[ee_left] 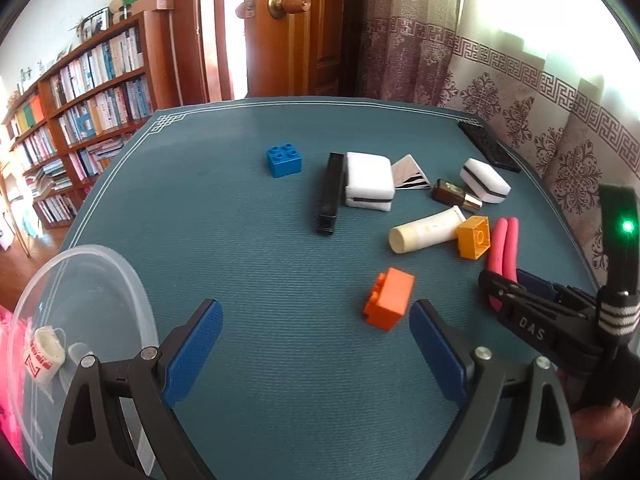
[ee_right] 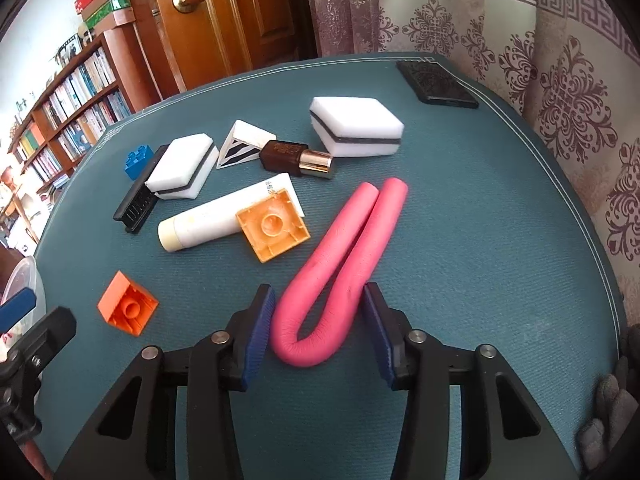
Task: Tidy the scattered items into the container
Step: 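Grasp the orange toy brick with the left tool while the right tool holds the tube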
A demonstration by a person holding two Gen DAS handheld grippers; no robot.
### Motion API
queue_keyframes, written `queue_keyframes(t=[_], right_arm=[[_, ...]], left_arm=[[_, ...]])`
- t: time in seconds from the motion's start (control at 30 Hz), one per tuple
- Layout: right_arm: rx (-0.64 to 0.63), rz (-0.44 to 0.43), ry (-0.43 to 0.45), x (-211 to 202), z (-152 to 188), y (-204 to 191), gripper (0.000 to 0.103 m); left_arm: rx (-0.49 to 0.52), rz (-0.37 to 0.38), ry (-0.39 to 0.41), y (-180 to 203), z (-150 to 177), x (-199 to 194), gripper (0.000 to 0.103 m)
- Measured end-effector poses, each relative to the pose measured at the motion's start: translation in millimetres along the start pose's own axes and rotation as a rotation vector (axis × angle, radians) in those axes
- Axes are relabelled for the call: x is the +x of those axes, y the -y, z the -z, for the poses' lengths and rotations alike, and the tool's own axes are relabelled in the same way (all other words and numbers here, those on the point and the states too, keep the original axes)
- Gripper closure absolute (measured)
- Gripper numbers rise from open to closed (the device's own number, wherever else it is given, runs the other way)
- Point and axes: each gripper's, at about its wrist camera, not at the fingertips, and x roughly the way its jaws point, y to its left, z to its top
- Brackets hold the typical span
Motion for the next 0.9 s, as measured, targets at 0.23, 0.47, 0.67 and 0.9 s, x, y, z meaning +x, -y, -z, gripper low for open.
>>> queue_keyframes(t=[0.23, 0.47, 0.67, 0.9], right_arm=[[0.034, -0.012, 0.013, -10.5, 10.1, 20.0, 0.055], [0.032, -0.025, 0.029, -12.7, 12.6, 20.1, 0.055], [0.022, -0.025, 0.039, -12.9, 14.3, 20.0, 0.055], [0.019, -0.026, 0.05, -13.1, 15.7, 20.0, 0.055]], left_arm=[[0.047, 0.013, 0.003, 18.5, -2.0, 12.5, 0.007], [0.051, -0.003, -0.026, 23.5, -2.0, 32.2, 0.009], [0.041, 0.011, -0.071, 23.8, 1.0, 46.1, 0.024], [0.051, 0.021, -0.077, 27.6, 1.9, 49.8, 0.044]])
